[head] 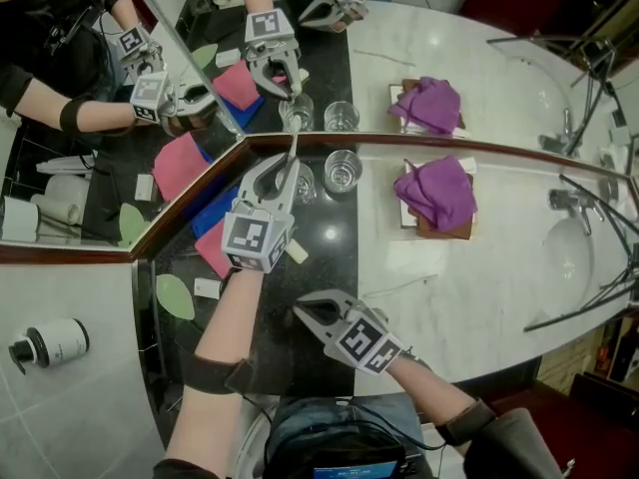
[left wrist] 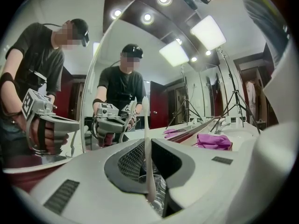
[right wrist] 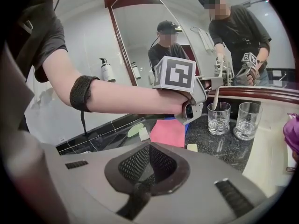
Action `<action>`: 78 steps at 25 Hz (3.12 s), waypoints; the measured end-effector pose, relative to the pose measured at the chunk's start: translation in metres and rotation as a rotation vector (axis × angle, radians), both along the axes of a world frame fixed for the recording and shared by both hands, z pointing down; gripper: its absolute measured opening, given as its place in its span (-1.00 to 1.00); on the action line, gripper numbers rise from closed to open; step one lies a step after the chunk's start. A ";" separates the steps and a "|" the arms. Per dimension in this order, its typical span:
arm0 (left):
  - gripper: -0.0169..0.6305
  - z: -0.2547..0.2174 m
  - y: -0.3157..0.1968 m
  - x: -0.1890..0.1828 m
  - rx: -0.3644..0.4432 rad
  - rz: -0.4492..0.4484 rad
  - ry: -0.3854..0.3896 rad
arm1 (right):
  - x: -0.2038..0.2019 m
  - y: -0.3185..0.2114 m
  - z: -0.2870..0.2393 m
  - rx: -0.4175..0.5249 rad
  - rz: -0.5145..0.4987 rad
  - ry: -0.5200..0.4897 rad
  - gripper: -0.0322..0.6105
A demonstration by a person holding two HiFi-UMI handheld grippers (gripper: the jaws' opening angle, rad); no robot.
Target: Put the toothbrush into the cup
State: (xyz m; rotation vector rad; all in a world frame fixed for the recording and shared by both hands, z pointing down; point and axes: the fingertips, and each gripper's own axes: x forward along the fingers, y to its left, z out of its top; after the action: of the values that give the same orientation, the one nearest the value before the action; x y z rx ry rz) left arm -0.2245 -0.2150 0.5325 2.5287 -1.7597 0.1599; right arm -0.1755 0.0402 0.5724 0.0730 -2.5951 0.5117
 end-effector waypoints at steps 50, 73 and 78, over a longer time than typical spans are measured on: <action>-0.95 -0.048 0.130 0.005 -0.226 -0.096 -0.039 | 0.061 -0.009 -0.061 0.103 0.101 0.000 -0.86; -0.95 -0.091 0.264 -0.012 -0.235 -0.247 0.043 | 0.242 -0.070 -0.079 0.142 0.529 0.025 -0.86; -0.95 -0.088 0.272 -0.015 -0.240 -0.255 0.036 | 0.291 -0.080 -0.076 0.131 0.639 0.052 -0.86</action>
State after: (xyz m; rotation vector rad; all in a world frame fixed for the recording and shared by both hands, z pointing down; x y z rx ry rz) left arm -0.2397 0.0572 0.4442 2.1116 -1.9007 0.2905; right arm 0.1158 -0.0397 0.4964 0.9643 -2.5150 0.5400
